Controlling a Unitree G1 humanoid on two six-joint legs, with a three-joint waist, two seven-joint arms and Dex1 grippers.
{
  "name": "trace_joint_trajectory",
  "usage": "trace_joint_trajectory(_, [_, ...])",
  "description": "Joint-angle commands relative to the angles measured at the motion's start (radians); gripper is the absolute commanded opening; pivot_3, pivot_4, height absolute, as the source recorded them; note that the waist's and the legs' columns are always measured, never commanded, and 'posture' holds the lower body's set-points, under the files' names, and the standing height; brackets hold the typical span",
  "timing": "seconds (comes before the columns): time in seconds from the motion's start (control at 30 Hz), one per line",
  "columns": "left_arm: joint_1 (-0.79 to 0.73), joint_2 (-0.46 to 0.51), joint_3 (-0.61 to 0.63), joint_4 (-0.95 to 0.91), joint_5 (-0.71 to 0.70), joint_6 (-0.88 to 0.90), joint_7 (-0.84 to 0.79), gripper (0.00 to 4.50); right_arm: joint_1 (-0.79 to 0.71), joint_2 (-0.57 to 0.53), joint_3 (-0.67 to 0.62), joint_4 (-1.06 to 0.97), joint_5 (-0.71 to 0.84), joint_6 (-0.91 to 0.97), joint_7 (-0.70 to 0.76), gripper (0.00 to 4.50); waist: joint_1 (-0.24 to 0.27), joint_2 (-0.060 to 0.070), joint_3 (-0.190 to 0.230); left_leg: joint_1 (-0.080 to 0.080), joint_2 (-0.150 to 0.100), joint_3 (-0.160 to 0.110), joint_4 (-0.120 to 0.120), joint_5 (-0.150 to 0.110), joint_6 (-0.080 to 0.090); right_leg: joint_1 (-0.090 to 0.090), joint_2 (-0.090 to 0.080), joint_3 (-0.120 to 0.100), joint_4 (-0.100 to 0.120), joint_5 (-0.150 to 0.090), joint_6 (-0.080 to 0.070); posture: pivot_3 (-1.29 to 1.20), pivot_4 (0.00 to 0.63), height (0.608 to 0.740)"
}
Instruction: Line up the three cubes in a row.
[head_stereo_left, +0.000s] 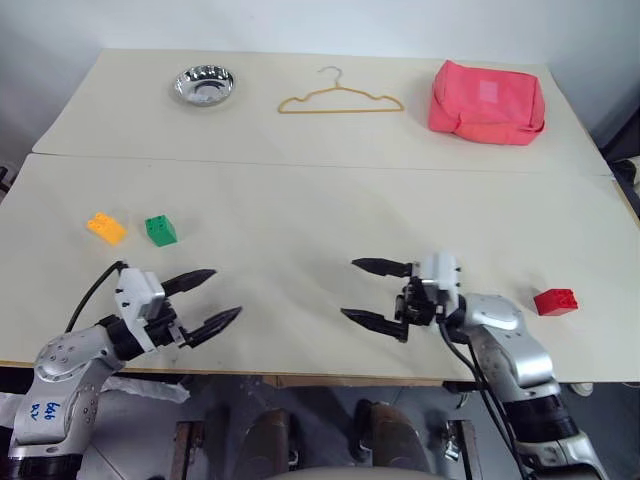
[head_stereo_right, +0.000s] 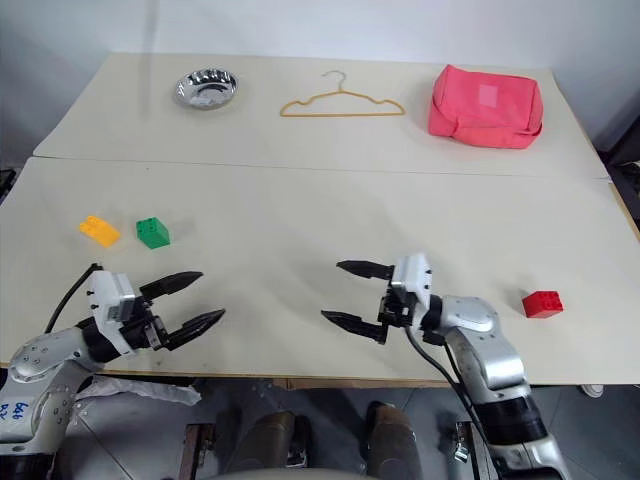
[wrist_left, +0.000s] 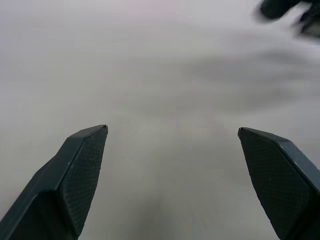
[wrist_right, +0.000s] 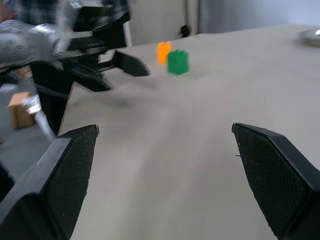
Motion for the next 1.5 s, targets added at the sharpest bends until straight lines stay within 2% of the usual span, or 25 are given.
trace_joint_trajectory(0.03, [-0.036,0.002,-0.109,-0.063,0.037,0.008,-0.036,4.43,0.056,-0.049,-0.163,-0.165,0.094,0.07,-0.117,4.5,0.002,0.0,0.0,0.0,0.0,0.0,0.0,0.0,0.0,0.0,0.0,0.0,0.0,0.0,0.0,0.0,0.15,0.74])
trace_joint_trajectory(0.17, [-0.184,-0.062,-0.219,0.047,0.086,0.018,-0.03,4.43,0.222,-0.101,-0.402,-0.295,0.129,0.101,-0.238,4.5,0.021,0.0,0.0,0.0,0.0,0.0,0.001,0.0,0.0,0.0,0.0,0.0,0.001,0.0,0.0,0.0,0.15,0.74])
trace_joint_trajectory(0.3, [-0.318,-0.145,-0.315,0.143,0.123,0.039,-0.032,4.43,0.447,-0.085,-0.673,-0.343,0.116,0.059,-0.305,4.5,0.04,0.003,-0.002,0.0,-0.002,0.001,0.0,0.0,0.0,0.0,0.0,0.0,0.0,0.0,0.0,0.0,0.15,0.74])
trace_joint_trajectory(0.47, [-0.396,-0.18,-0.408,0.177,0.151,0.044,-0.104,4.43,0.698,0.002,-0.888,-0.265,0.095,-0.041,-0.29,4.5,0.033,0.002,-0.003,0.001,-0.004,0.004,-0.001,0.0,0.0,0.0,0.001,0.002,-0.001,0.001,0.001,0.0,0.15,0.74])
trace_joint_trajectory(0.57, [-0.425,-0.178,-0.432,0.191,0.156,0.049,-0.136,4.43,0.804,0.046,-0.945,-0.249,0.124,-0.063,-0.275,4.5,0.027,0.003,-0.004,0.003,-0.005,0.004,-0.002,0.001,0.0,0.0,0.002,0.003,-0.001,0.0,0.001,0.0,0.15,0.74])
trace_joint_trajectory(0.67, [-0.452,-0.183,-0.431,0.201,0.141,0.06,-0.164,4.43,0.861,0.064,-0.97,-0.251,0.147,-0.061,-0.28,4.5,0.016,0.004,-0.004,0.006,-0.001,0.008,-0.002,0.001,0.0,0.001,0.002,0.008,0.001,0.0,0.001,0.0,0.15,0.74])
trace_joint_trajectory(0.73, [-0.453,-0.188,-0.429,0.203,0.138,0.06,-0.171,4.43,0.876,0.027,-0.984,-0.275,0.177,-0.013,-0.293,4.5,0.011,0.004,-0.004,0.011,-0.001,0.011,-0.003,0.001,0.0,0.002,0.002,0.012,0.002,0.0,0.001,0.0,0.15,0.74])
trace_joint_trajectory(0.83, [-0.435,-0.171,-0.444,0.177,0.112,0.117,-0.206,4.43,0.872,-0.09,-1.005,-0.309,0.256,0.149,-0.362,4.5,0.002,0.005,-0.005,0.015,0.0,0.015,-0.005,-0.001,0.001,0.003,0.002,0.02,0.002,0.0,0.001,0.0,0.15,0.74])
trace_joint_trajectory(1.03, [-0.424,-0.193,-0.425,0.187,0.143,0.066,-0.182,4.43,0.783,-0.355,-1.004,-0.287,0.378,0.516,-0.524,4.5,0.006,0.005,-0.005,0.014,0.002,0.014,-0.004,-0.001,0.001,0.002,0.001,0.025,0.001,0.0,0.0,0.0,0.15,0.74])
trace_joint_trajectory(1.17, [-0.424,-0.195,-0.419,0.203,0.159,0.029,-0.181,4.43,0.682,-0.452,-0.975,-0.248,0.433,0.673,-0.561,4.5,0.022,0.004,-0.005,0.014,0.001,0.014,-0.003,-0.002,0.002,0.002,0.0,0.025,-0.001,0.0,0.0,0.0,0.15,0.74])
trace_joint_trajectory(1.23, [-0.423,-0.201,-0.411,0.21,0.164,0.019,-0.167,4.43,0.613,-0.526,-0.906,-0.183,0.418,0.764,-0.574,4.5,0.024,0.004,-0.005,0.013,0.001,0.014,-0.003,-0.002,0.002,0.002,0.0,0.025,0.0,0.0,0.0,0.0,0.15,0.74])
trace_joint_trajectory(1.3, [-0.415,-0.206,-0.405,0.211,0.169,0.011,-0.153,4.43,0.555,-0.574,-0.816,-0.114,0.331,0.771,-0.585,4.5,0.024,0.004,-0.005,0.012,0.001,0.015,-0.002,-0.002,0.004,0.001,0.0,0.025,0.0,0.001,0.0,0.0,0.15,0.74])
trace_joint_trajectory(1.5, [-0.384,-0.208,-0.393,0.184,0.174,0.009,-0.125,4.43,0.39,-0.569,-0.677,-0.014,0.262,0.79,-0.574,4.5,0.023,0.004,-0.005,0.009,0.0,0.015,-0.002,-0.002,0.004,-0.001,0.001,0.021,0.0,0.001,0.001,0.0,0.15,0.74])
